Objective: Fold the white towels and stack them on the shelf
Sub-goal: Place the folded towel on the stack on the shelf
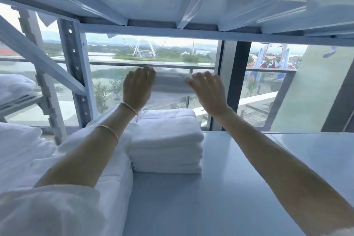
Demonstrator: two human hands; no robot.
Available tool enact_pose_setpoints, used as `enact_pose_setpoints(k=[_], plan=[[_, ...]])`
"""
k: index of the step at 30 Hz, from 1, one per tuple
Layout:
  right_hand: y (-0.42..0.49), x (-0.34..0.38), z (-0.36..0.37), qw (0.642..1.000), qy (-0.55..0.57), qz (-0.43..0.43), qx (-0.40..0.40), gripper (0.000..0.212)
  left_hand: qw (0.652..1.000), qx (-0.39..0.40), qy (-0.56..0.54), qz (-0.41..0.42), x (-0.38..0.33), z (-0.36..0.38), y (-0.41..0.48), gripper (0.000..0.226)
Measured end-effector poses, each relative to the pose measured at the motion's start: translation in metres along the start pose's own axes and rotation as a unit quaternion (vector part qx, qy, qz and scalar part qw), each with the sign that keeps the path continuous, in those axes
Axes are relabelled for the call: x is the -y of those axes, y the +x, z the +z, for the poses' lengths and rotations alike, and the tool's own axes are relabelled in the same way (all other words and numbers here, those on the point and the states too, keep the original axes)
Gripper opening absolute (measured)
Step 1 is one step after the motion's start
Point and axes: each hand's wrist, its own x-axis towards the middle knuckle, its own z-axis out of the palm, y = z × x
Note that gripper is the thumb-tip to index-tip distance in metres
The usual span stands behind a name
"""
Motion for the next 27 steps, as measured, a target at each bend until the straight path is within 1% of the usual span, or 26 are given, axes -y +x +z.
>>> enact_pose_setpoints(k=[1, 2, 3, 4, 6, 8, 11, 12, 15, 18, 20, 21, 22, 23, 24, 25, 27], plan=[[-0.027, 0.015, 0.01, 0.999, 0.014, -0.011, 0.042, 0.047, 0.998, 0.058, -0.013, 0.026, -0.011, 0.008, -0.03, 0.023], [-0.056, 0.03, 0.017, 0.994, 0.05, -0.017, 0.098, 0.054, 0.991, 0.121, -0.033, 0.048, -0.02, 0.012, -0.06, 0.03], [-0.081, 0.043, 0.019, 0.982, 0.105, -0.006, 0.155, 0.06, 0.98, 0.177, -0.066, 0.056, -0.026, 0.015, -0.086, 0.037], [-0.101, 0.053, 0.019, 0.963, 0.171, 0.033, 0.207, 0.063, 0.97, 0.22, -0.09, 0.054, -0.031, 0.018, -0.105, 0.042], [-0.116, 0.061, 0.015, 0.91, 0.267, 0.135, 0.288, 0.063, 0.959, 0.262, -0.1, 0.034, -0.034, 0.017, -0.12, 0.046], [-0.109, 0.057, 0.019, 0.876, 0.298, 0.168, 0.341, 0.056, 0.963, 0.255, -0.089, 0.01, -0.033, 0.013, -0.111, 0.043], [-0.094, 0.054, 0.024, 0.846, 0.343, 0.213, 0.346, 0.057, 0.969, 0.234, -0.079, -0.03, -0.028, 0.011, -0.099, 0.041], [-0.091, 0.056, 0.024, 0.842, 0.354, 0.221, 0.342, 0.057, 0.969, 0.231, -0.072, -0.04, -0.025, 0.011, -0.098, 0.04], [-0.09, 0.065, 0.023, 0.845, 0.376, 0.203, 0.323, 0.053, 0.968, 0.238, -0.053, -0.057, -0.019, 0.011, -0.105, 0.035], [-0.092, 0.067, 0.023, 0.854, 0.374, 0.181, 0.313, 0.052, 0.953, 0.291, -0.066, -0.044, -0.017, 0.015, -0.119, 0.035], [-0.096, 0.063, 0.021, 0.847, 0.396, 0.19, 0.3, 0.051, 0.948, 0.312, -0.063, -0.028, -0.019, 0.017, -0.124, 0.037], [-0.098, 0.06, 0.016, 0.83, 0.424, 0.211, 0.295, 0.053, 0.948, 0.313, -0.053, -0.026, -0.021, 0.013, -0.122, 0.036], [-0.1, 0.055, 0.008, 0.796, 0.46, 0.248, 0.304, 0.057, 0.947, 0.317, -0.046, -0.031, -0.021, 0.011, -0.122, 0.032], [-0.103, 0.049, 0.0, 0.745, 0.503, 0.295, 0.324, 0.061, 0.945, 0.323, -0.044, -0.039, -0.021, 0.007, -0.12, 0.026], [-0.106, 0.041, -0.008, 0.688, 0.544, 0.336, 0.344, 0.062, 0.936, 0.347, -0.038, -0.047, -0.022, 0.003, -0.117, 0.02], [-0.11, 0.033, -0.013, 0.639, 0.576, 0.37, 0.352, 0.059, 0.927, 0.368, -0.035, -0.059, -0.022, 0.001, -0.114, 0.022], [-0.114, 0.017, -0.021, 0.59, 0.591, 0.425, 0.35, 0.052, 0.912, 0.395, -0.05, -0.1, -0.019, -0.001, -0.105, 0.031]])
